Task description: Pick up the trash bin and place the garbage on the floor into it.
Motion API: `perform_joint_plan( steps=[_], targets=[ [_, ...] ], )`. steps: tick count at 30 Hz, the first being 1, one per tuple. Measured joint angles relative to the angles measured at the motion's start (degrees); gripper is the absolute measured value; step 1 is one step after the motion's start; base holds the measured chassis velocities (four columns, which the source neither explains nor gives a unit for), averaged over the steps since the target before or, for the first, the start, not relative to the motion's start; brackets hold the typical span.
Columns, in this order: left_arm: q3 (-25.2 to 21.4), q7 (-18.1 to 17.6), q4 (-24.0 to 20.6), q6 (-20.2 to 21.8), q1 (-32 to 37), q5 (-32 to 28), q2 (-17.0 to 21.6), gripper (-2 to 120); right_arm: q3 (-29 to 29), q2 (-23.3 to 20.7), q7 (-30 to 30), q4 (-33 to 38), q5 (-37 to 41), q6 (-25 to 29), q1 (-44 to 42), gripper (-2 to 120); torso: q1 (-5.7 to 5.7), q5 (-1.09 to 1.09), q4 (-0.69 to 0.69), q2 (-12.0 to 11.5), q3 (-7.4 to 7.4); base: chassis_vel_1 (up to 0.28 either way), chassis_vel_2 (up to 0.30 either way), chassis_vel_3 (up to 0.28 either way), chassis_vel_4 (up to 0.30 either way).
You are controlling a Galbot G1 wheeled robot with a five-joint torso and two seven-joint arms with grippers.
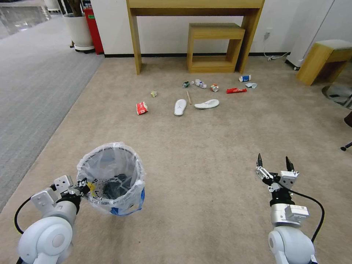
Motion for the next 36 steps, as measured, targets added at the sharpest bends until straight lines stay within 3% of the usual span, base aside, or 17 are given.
perform_joint_plan(
  steps=[36],
  targets=[
    [0.0, 0.3, 0.3, -0.3, 0.1, 0.6, -0.2, 1, -0.4, 0.7, -0.5, -0.1, -0.4, 0.0, 0.4, 92, 0.00, 0.00, 0.00, 0.0, 0.00, -0.039, 0.039, 0.038, -0.040]
  ],
)
